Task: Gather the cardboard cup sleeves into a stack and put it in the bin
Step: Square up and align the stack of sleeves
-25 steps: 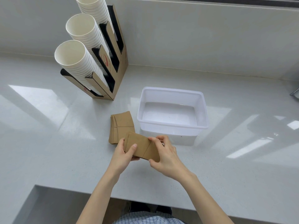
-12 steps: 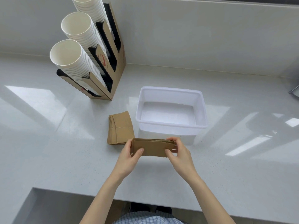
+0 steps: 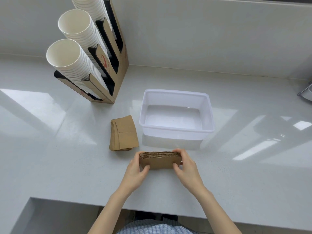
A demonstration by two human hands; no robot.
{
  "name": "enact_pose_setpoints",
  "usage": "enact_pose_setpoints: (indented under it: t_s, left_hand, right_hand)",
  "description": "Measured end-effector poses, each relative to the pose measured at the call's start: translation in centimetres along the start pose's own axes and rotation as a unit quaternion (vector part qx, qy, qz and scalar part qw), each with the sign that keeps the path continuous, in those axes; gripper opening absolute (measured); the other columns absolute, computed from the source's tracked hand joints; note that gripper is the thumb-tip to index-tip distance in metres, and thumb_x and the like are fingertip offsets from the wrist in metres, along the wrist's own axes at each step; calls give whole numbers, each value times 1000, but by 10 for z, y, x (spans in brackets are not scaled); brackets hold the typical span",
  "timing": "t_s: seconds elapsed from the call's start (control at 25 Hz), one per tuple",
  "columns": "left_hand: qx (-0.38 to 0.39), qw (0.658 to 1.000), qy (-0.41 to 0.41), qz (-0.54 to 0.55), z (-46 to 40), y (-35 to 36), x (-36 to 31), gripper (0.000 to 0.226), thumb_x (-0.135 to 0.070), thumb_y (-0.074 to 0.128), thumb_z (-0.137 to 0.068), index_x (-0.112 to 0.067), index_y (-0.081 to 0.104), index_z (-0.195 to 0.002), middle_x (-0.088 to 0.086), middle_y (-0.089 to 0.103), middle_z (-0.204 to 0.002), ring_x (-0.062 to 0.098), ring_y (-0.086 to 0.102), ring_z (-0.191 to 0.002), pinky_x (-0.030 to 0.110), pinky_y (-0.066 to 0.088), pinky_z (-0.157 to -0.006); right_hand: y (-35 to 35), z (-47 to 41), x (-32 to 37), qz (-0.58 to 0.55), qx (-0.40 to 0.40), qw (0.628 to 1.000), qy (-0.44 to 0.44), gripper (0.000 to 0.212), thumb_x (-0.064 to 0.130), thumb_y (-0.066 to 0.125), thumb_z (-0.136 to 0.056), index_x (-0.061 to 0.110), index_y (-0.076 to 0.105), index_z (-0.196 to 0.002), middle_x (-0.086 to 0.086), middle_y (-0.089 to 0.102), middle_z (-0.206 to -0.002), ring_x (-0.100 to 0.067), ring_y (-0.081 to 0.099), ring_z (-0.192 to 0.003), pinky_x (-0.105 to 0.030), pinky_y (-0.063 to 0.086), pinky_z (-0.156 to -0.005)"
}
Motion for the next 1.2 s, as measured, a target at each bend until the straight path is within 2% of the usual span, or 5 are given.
enact_pose_setpoints:
  t_s: [0.2, 0.48, 0.6, 0.92, 1.2]
  left_hand:
    - [-8, 1000, -9, 10, 1, -4, -3, 23, -10, 51, -86, -23, 45, -103, -11, 59, -92, 12, 55, -86, 1, 40, -66]
    - [-23, 981, -36, 187, 0, -24, -19, 18, -14, 51, -88, -29, 54, -97, -5, 63, -102, 12, 59, -97, 24, 48, -87]
    - [-32, 967, -33, 251, -2, -33, -26, 17, -12, 49, -89, -24, 55, -99, 2, 64, -105, 15, 62, -97, 21, 55, -77]
    - [-33, 978, 3, 204, -4, -55, -45, 21, -15, 51, -88, -32, 56, -99, -6, 65, -100, 11, 61, -94, 19, 53, -78]
    - [-51, 980, -8, 190, -7, -77, -40, 27, -16, 54, -87, -26, 56, -111, -9, 64, -99, 7, 61, -91, 16, 52, -75]
  right_hand:
    - [-3, 0, 0, -27, -3, 1000, 11, 32, 4, 49, -85, 24, 48, -109, 2, 59, -107, -16, 54, -92, -12, 41, -75]
    - [-10, -2, 16, -141, 28, 988, 52, 27, 12, 54, -84, 35, 47, -95, 3, 60, -95, -17, 57, -80, -12, 46, -61]
    - [-9, -4, 32, -175, 58, 982, 44, 26, 13, 55, -85, 37, 47, -91, 4, 60, -94, -15, 56, -81, -6, 44, -58]
    - [-2, -12, 57, -186, 116, 975, 36, 21, 31, 53, -89, 30, 54, -109, 3, 60, -100, -8, 57, -90, -15, 46, -72]
    - [23, -23, 79, -170, 144, 974, 39, 22, 22, 48, -91, 26, 60, -109, 3, 65, -102, -11, 58, -92, -17, 46, -73]
Point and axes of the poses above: each hand's wrist, its own z-axis away from the middle knuckle, its own y-axis out of the palm, x = y × z, the point moved 8 cm from there along -z, towards the middle knuckle
